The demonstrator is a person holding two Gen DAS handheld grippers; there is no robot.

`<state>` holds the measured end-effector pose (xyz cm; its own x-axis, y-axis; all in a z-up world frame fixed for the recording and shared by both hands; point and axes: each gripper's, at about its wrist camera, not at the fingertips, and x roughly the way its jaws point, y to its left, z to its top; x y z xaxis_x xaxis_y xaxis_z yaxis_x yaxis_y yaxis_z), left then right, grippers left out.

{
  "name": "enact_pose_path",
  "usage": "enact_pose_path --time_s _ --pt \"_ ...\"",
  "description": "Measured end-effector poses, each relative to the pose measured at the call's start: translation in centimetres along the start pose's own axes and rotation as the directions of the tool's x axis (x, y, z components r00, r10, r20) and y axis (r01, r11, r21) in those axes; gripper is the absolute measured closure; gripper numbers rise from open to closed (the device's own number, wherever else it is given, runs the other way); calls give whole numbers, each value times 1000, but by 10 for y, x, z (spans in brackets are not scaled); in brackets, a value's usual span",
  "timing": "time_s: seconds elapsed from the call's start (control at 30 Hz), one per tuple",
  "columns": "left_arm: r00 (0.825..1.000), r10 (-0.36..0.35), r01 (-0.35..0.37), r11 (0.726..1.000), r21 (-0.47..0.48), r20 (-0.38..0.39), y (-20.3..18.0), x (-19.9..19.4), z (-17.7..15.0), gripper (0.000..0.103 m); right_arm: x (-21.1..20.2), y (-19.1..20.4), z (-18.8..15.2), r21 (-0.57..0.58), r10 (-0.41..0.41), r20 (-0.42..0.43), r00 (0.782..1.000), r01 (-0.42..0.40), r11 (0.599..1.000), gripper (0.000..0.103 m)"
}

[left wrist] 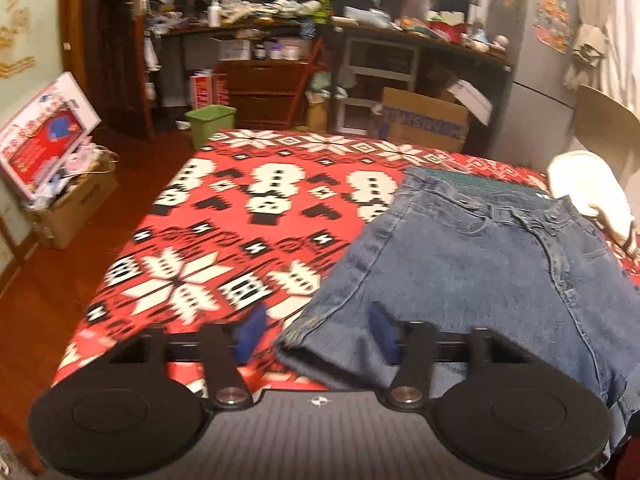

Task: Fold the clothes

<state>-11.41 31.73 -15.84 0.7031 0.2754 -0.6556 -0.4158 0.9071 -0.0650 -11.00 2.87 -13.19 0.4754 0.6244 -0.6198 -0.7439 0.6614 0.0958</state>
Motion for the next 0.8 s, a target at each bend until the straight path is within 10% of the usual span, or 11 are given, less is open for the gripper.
enact_pose_path --time_s 0.1,0.3,0.8 --pt "999 -26 28 998 57 -38 -6 16 -3 98 12 5 4 -3 -1 -8 1000 1 1000 3" --pt "998 -4 12 988 155 -55 -5 24 -26 100 33 12 2 -26 -14 -51 999 12 1000 9" --pt "996 -89 93 974 204 -27 -16 -4 -34 97 56 60 -15 -399 -74 -127 989 17 917 79"
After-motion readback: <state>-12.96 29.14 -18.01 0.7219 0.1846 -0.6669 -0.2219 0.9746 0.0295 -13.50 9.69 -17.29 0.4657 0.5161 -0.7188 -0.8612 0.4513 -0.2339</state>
